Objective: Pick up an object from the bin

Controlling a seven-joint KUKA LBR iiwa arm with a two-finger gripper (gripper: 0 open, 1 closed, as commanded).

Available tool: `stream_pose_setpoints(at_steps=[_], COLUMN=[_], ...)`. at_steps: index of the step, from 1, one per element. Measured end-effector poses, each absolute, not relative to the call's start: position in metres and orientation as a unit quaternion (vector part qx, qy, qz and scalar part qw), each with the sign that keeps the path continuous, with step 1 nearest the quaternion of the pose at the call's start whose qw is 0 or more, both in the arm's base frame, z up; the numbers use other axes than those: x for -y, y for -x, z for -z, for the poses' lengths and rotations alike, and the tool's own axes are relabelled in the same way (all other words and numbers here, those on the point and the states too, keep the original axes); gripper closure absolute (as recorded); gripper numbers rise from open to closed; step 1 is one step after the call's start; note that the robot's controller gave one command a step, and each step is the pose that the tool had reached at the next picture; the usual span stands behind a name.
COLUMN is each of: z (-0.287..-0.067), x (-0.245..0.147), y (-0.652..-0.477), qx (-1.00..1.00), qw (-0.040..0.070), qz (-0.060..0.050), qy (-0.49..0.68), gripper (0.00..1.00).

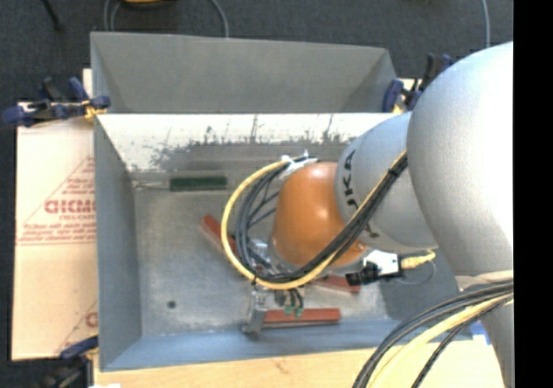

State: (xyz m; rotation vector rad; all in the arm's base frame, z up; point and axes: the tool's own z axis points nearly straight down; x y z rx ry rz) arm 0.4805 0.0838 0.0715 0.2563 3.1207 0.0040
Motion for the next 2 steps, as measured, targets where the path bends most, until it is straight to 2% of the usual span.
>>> stream_pose_setpoints(at_steps=[1, 2], z=[-0.072, -0.071], x=[-0.059, -0.009], y=[-0.485, -0.504], qx=[-1.0, -0.997], qw=[0.005, 0.003], qz=[-0.003, 0.001], qy=[-0.006, 0.074], gripper=[0.0, 0.0])
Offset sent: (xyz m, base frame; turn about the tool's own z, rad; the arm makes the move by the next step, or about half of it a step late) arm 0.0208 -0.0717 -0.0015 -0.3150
